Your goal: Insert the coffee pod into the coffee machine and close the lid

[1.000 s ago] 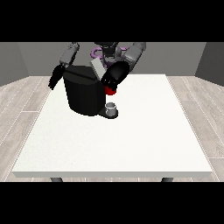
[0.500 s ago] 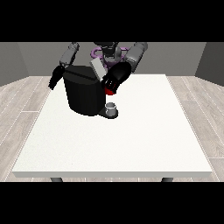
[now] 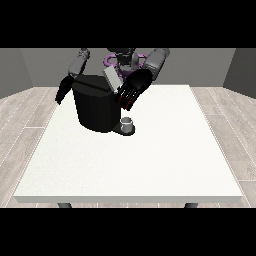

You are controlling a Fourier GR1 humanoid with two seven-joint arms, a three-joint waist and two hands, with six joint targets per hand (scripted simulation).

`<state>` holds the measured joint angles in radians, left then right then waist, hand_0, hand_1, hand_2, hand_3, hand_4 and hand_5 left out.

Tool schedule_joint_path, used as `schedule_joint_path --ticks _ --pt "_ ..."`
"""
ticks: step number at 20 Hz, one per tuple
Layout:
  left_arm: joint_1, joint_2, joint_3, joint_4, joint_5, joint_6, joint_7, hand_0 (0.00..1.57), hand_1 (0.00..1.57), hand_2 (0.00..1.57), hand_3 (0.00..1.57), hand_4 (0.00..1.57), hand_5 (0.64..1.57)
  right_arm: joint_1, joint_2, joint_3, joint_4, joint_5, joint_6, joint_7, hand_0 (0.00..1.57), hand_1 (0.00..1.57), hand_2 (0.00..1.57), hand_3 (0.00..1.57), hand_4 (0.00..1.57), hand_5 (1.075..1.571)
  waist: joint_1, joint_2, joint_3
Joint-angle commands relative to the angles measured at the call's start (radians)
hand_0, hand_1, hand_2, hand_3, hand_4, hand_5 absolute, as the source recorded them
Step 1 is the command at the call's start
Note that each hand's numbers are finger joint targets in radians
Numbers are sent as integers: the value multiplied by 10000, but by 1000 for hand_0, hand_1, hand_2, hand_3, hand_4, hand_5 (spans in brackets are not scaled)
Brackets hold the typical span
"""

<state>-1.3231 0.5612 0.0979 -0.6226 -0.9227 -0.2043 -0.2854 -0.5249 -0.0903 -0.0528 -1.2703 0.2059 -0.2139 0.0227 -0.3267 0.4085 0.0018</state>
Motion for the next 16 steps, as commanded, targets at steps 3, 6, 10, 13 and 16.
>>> schedule_joint_path --ticks 3,6,10,13,16 --pt "227 -758 -135 -106 -85 -38 716 0 0 299 199 0 1571 345 -232 -472 824 -343 226 -431 0 0 0 0 83 1571 357 -594 -8" --pt "952 -922 -49 -169 237 -508 501 0 0 0 60 0 1571 1365 11 -639 1188 -529 107 -685 0 0 0 0 153 1571 1071 -1629 -8" --pt "2246 -2256 -516 -510 211 -229 560 0 0 0 0 0 1571 1575 -356 -1064 1638 -758 293 -724 0 0 0 0 0 1571 1782 -2577 -12" --pt "2550 -2458 -10 -784 904 -320 236 0 0 282 0 0 1571 2090 -118 -1236 2064 -781 -39 -1297 0 0 0 0 0 1571 2376 -2793 -11" --pt "3268 -3847 1514 -681 2909 -338 8 0 0 0 0 198 1571 2422 -294 -1329 2010 -858 111 -783 0 0 0 0 0 1571 2881 -3856 -38"
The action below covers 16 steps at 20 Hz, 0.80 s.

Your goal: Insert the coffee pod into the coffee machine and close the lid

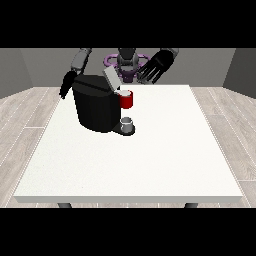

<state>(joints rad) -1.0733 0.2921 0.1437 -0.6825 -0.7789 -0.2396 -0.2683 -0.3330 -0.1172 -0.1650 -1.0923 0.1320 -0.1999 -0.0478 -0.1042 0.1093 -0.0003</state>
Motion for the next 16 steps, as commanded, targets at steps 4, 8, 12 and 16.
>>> schedule_joint_path --ticks 4,8,12,16 --pt "2201 -2326 2372 114 3169 59 -446 0 0 0 0 408 1571 1293 5 -136 287 39 -128 -53 0 0 0 0 0 1571 1364 -1850 -45" --pt "4149 -2567 2437 209 3533 -465 -1048 0 0 0 0 394 1571 2271 -134 -329 233 -154 50 -163 0 0 0 0 0 1571 1800 -3053 -7" --pt "5084 -2554 2404 -37 3704 -490 -679 0 0 0 0 372 1571 2492 233 108 -438 -215 288 115 0 0 0 0 0 1571 1657 -3836 1" --pt "5643 -2906 2097 -139 3818 -500 -602 0 0 0 0 386 1571 2095 404 356 -842 -542 875 -392 0 0 0 0 0 1571 2025 -4052 6"
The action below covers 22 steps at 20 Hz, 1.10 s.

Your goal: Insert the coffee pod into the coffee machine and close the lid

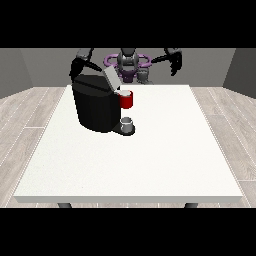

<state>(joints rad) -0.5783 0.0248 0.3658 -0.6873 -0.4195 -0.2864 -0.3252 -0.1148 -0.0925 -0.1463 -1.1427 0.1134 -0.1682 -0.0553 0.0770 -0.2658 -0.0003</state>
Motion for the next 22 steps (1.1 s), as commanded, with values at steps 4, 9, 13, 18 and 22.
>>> schedule_joint_path --ticks 4,9,13,18,22 --pt "764 -235 56 -332 502 -88 292 0 0 0 0 390 1571 -1034 -95 552 -1094 -454 1203 412 0 0 0 0 0 1571 357 -421 4" --pt "1406 -241 -321 -1128 886 -579 849 0 0 0 0 411 1571 -1447 -658 645 -1391 -191 1447 901 0 0 0 0 107 1571 889 -700 6" --pt "1321 -97 -481 -2343 1614 -769 1355 0 0 0 0 394 1571 -2218 -792 477 -1402 -259 1492 1054 0 0 0 0 0 1571 849 194 5" --pt "1754 -245 -2184 -3387 2501 226 1779 0 0 0 0 356 1571 -2990 -1356 -591 -313 -1144 1934 926 0 0 0 0 108 1571 1179 770 9" --pt "1890 -195 -1581 -4044 2134 -35 1451 0 0 0 0 342 1571 -3776 -795 -575 -558 -1524 1564 1529 0 0 0 0 83 1571 1040 1564 5"
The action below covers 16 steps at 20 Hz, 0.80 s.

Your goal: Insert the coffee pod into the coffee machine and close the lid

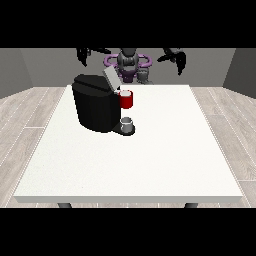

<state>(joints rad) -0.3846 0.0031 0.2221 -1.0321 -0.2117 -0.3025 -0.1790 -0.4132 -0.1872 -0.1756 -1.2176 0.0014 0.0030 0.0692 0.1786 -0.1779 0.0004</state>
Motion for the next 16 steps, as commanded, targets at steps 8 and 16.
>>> schedule_joint_path --ticks 8,16 --pt "994 8 -435 -2215 645 216 671 0 0 0 0 374 1571 -1091 484 127 804 -519 -115 765 0 0 0 0 65 1571 -135 862 -3" --pt "1407 303 -796 -3544 712 364 567 0 0 0 0 376 1571 -2179 390 155 1571 -481 -53 69 0 0 0 0 0 1571 -39 1861 -3"
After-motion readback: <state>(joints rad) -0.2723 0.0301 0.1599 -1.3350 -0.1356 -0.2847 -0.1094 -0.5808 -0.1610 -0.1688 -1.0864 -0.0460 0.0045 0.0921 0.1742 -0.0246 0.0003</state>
